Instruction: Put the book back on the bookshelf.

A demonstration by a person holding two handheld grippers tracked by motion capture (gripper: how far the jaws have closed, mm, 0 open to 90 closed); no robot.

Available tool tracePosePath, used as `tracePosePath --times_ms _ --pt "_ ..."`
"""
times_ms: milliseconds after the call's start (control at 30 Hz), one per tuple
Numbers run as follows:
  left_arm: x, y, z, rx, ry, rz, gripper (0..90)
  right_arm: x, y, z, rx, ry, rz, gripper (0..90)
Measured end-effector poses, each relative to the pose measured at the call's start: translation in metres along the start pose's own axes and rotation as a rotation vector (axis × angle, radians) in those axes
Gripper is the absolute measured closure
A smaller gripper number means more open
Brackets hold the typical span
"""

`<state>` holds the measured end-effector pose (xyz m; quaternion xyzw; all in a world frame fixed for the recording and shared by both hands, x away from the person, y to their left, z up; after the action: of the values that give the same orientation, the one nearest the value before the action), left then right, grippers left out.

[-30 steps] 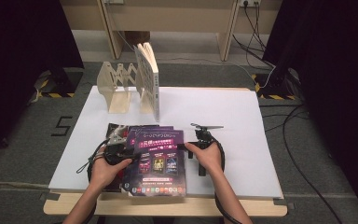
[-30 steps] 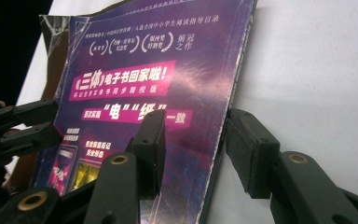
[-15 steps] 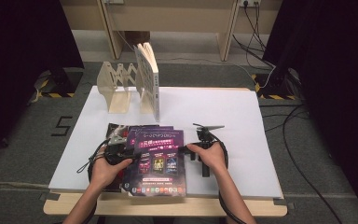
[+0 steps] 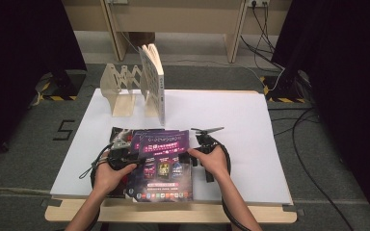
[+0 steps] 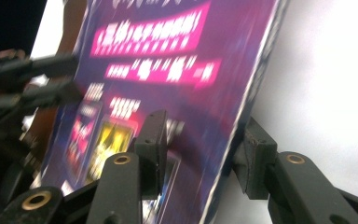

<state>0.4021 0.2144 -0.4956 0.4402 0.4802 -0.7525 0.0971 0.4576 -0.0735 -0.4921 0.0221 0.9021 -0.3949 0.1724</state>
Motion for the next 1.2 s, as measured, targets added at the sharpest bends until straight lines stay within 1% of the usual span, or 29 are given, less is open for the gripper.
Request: tracePosePath --times_ms 33,133,200,267,300,333,367,400,467,533,600,633,733,800,933,1033,1067,1100,1133,1200 --pt "0.0 0.0 0.0 -0.002 0.001 0.001 54.8 -0.002 0.0 0.002 0.012 0.002 0.011 60.2" --pt "0.0 0.0 0.0 -0.002 0.0 0.001 54.8 -0.002 0.002 0.003 0.006 0.007 0.01 61.2" --pt "0.0 0.0 0.0 -0.004 0.002 -0.002 54.7 -0.001 0.0 0.005 -0.002 -0.015 0.03 66.6" --pt "0.0 0.0 0.0 -0.006 0.002 -0.002 54.5 -0.001 -0.003 0.003 -0.026 -0.017 0.047 72.9" --pt "0.0 -0.001 0.0 -0.007 0.001 -0.003 54.4 -0.002 -0.006 0.002 -0.037 -0.018 0.047 75.3" --pt "0.0 -0.001 0.0 -0.009 0.001 -0.002 54.2 -0.003 -0.008 0.0 -0.041 -0.043 0.058 77.2" --pt "0.0 -0.001 0.0 -0.009 0.001 -0.002 54.0 -0.003 -0.01 -0.003 -0.048 -0.043 0.054 78.7" --pt "0.0 -0.001 0.0 -0.009 0.001 -0.002 53.8 -0.003 -0.011 -0.005 -0.047 -0.062 0.061 79.1" --pt "0.0 -0.001 0.0 -0.007 0.0 -0.003 53.8 -0.004 -0.014 -0.01 -0.053 -0.06 0.057 80.3" --pt "0.0 -0.001 0.0 -0.008 -0.001 -0.002 53.6 -0.004 -0.015 -0.011 -0.062 -0.064 0.059 81.2" --pt "0.001 -0.001 0.0 -0.006 -0.003 0.001 53.5 -0.003 -0.017 -0.013 -0.065 -0.057 0.054 81.4" --pt "0.001 -0.001 0.0 -0.005 -0.006 0.002 53.5 -0.003 -0.017 -0.013 -0.064 -0.061 0.057 81.6" --pt "0.001 -0.001 0.0 -0.004 -0.007 0.003 53.3 -0.002 -0.018 -0.015 -0.067 -0.051 0.063 82.0" --pt "0.001 -0.001 0.0 -0.003 -0.008 0.004 53.0 -0.002 -0.018 -0.016 -0.068 -0.053 0.073 82.3" --pt "0.001 0.0 0.0 -0.001 -0.01 0.005 52.0 -0.001 -0.02 -0.019 -0.066 -0.072 0.083 82.3" --pt "0.001 -0.001 0.0 0.0 -0.007 0.004 51.8 0.0 -0.021 -0.02 -0.062 -0.083 0.081 82.1" --pt "0.001 0.0 0.0 0.001 -0.005 0.005 51.4 0.0 -0.02 -0.02 -0.055 -0.098 0.082 81.8" --pt "0.001 0.0 0.0 0.001 -0.005 0.004 51.0 0.0 -0.021 -0.021 -0.053 -0.102 0.068 81.5" --pt "0.001 0.0 0.0 -0.002 -0.004 0.002 50.7 0.0 -0.021 -0.021 -0.052 -0.115 0.065 81.4" --pt "0.001 0.0 0.001 -0.002 -0.003 0.003 50.2 0.001 -0.022 -0.023 -0.051 -0.121 0.055 81.4"
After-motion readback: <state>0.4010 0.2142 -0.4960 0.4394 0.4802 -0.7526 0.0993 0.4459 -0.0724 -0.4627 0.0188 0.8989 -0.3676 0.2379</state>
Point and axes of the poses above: each handheld gripper's, and its own axes: y roughly forward along the jaws, x roughly out of its underside, z roughly to its right, the point moved 2 cm from there along y, roughly forward along the jaws, and after that the axes turned 4 degrees about y, right-handed, at the moved point
